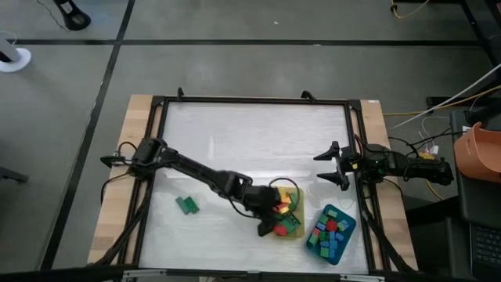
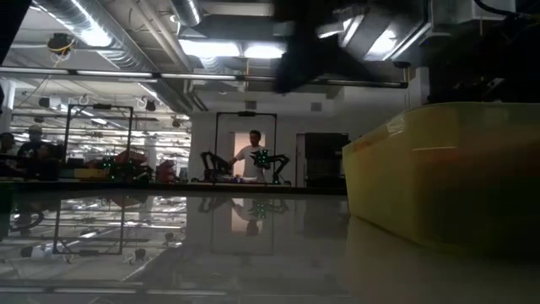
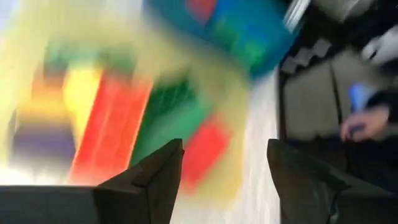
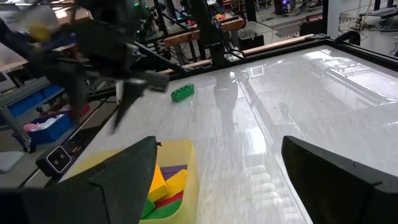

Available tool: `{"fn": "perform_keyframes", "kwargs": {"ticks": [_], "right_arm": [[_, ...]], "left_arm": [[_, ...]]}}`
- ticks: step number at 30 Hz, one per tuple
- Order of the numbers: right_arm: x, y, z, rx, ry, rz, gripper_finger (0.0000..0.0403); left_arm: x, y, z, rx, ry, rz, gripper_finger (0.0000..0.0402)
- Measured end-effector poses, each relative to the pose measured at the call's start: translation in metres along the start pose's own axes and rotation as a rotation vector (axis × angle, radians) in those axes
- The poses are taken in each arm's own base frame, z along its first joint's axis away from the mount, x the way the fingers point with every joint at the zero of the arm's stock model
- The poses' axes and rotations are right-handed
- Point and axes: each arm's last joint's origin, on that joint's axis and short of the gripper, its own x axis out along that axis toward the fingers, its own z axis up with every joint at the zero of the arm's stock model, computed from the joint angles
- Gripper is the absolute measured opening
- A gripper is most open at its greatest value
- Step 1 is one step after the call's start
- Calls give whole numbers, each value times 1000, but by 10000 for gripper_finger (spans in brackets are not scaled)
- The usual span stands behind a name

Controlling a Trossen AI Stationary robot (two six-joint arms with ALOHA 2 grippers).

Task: Sort blocks by size
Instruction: Put the long green game piece into the yellow bin

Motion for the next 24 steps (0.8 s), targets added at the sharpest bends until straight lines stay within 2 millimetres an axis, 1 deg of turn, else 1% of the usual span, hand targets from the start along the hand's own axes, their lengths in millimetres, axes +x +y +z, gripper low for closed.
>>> {"fn": "perform_keyframes", "kwargs": {"ticks": [4, 7, 12, 15, 18, 21, 24], "right_arm": [[0, 0, 0, 0, 0, 0, 344], [0, 0, 0, 0, 0, -1, 344], [0, 0, 0, 0, 0, 0, 344], [0, 0, 0, 0, 0, 0, 344], [0, 0, 0, 0, 0, 0, 344], [0, 0, 0, 0, 0, 0, 344], [0, 0, 0, 0, 0, 0, 344]], "left_arm": [[-28, 19, -8, -192, 280, 87, 213], [-51, 29, -21, -285, 478, 234, 211], [-84, 33, -49, -392, 778, 505, 210], [-100, 31, -62, -450, 910, 669, 206], [-109, 25, -69, -432, 965, 722, 201], [-114, 17, -70, -420, 944, 704, 196], [-122, 12, -69, -422, 902, 724, 193]]}}
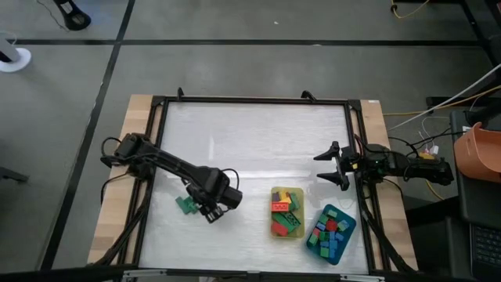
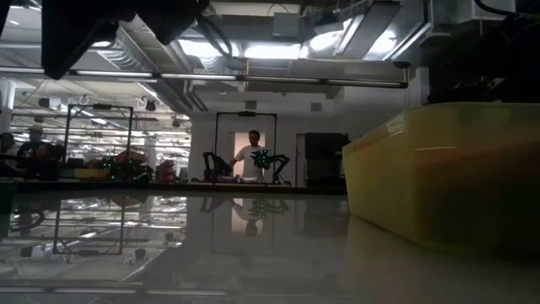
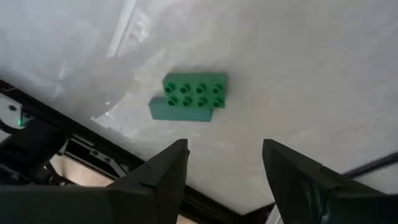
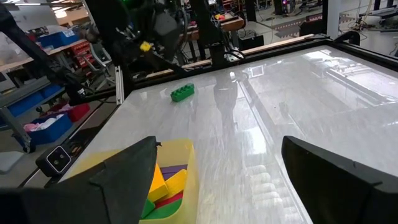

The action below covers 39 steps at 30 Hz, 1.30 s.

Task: Sort blocks by size
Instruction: Put the long green game piece into the yellow bin

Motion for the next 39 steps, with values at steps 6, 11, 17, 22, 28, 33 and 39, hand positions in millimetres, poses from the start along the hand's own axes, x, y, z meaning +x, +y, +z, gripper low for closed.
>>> {"fn": "perform_keyframes", "kwargs": {"ticks": [6, 11, 17, 22, 28, 33, 39], "right_arm": [[0, 0, 0, 0, 0, 0, 344], [0, 0, 0, 0, 0, 0, 344], [0, 0, 0, 0, 0, 0, 344], [0, 0, 0, 0, 0, 0, 344], [0, 0, 0, 0, 0, 0, 344], [0, 0, 0, 0, 0, 0, 344], [0, 0, 0, 0, 0, 0, 344]], "left_arm": [[-5, 17, -21, -107, -81, -33, 193], [6, 33, -40, -285, -157, -124, 193], [38, 34, -49, -651, -170, -249, 193], [70, 28, -50, -881, -139, -281, 193], [93, 31, -46, -972, -126, -294, 193], [100, 33, -46, -998, -124, -286, 193], [101, 33, -45, -1009, -146, -288, 193]]}}
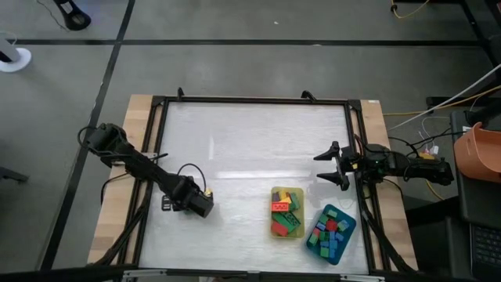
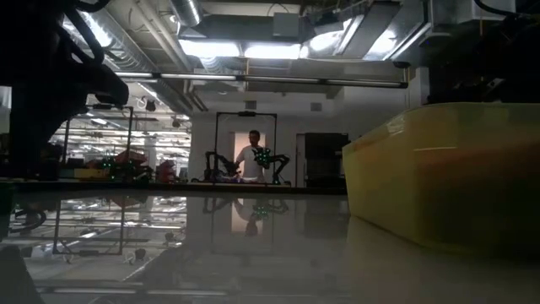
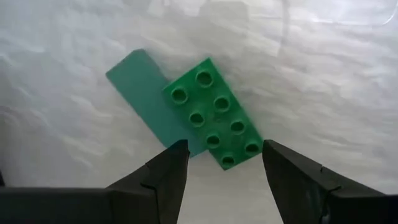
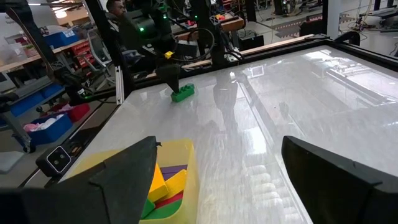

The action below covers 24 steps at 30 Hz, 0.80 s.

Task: Sort blocks by size
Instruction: Put the long green game piece into the yellow bin

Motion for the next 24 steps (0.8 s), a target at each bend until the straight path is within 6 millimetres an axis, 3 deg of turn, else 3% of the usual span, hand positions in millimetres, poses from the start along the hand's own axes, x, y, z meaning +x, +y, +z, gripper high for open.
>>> {"fn": "perform_keyframes", "kwargs": {"ticks": [15, 24], "right_arm": [[0, 0, 0, 0, 0, 0, 344], [0, 0, 0, 0, 0, 0, 344]], "left_arm": [[0, 0, 1, -35, -44, -22, 193], [16, -4, 0, -50, -83, 25, 193]]}}
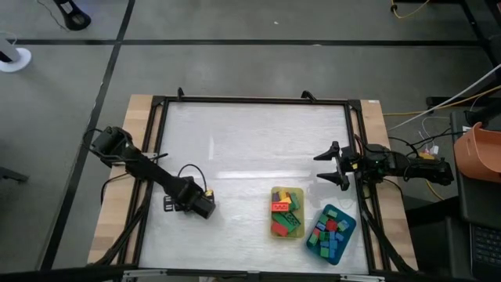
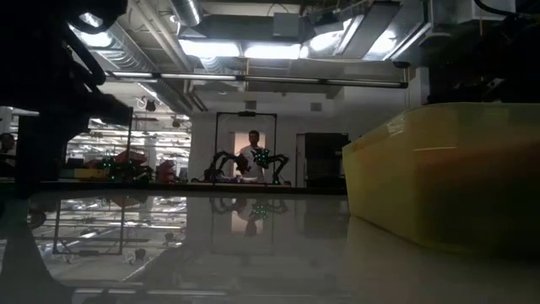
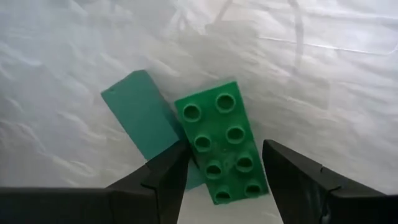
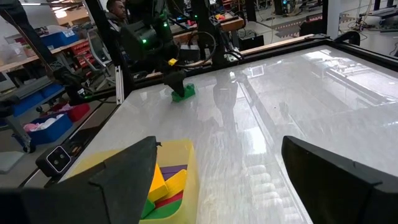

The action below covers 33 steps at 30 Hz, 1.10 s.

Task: Sort blocks by size
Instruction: Put the long green game piece into the yellow bin

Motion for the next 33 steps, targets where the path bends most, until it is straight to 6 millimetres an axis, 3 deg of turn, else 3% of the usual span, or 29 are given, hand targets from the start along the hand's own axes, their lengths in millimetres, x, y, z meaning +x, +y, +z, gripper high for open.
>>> {"fn": "perform_keyframes", "kwargs": {"ticks": [8, 15, 21, 26, 33], "right_arm": [[0, 0, 0, 0, 0, 0, 344], [0, 0, 0, 0, 0, 0, 344], [0, 0, 0, 0, 0, 0, 344], [0, 0, 0, 0, 0, 0, 344], [0, 0, 0, 0, 0, 0, 344]], "left_arm": [[3, -1, -1, 77, -4, 11, 183], [3, -2, 0, 139, -30, -8, 111], [1, -9, -1, 189, -45, -111, 110], [-9, -30, -8, 282, -14, -384, 102], [-45, -77, -22, 481, -63, -997, 100]]}}
